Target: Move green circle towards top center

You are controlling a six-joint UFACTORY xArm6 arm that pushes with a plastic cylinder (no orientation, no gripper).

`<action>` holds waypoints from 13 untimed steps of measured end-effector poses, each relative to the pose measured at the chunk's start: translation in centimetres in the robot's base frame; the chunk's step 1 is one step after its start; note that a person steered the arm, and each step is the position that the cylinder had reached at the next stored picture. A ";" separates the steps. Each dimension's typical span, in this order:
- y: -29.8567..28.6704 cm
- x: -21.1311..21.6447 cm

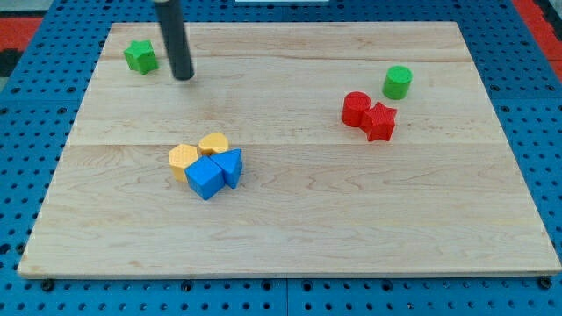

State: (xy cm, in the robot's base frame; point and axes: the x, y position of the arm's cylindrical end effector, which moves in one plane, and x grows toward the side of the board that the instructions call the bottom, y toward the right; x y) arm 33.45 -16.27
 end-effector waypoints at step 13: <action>45.2 5.1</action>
State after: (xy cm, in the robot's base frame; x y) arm 38.51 28.93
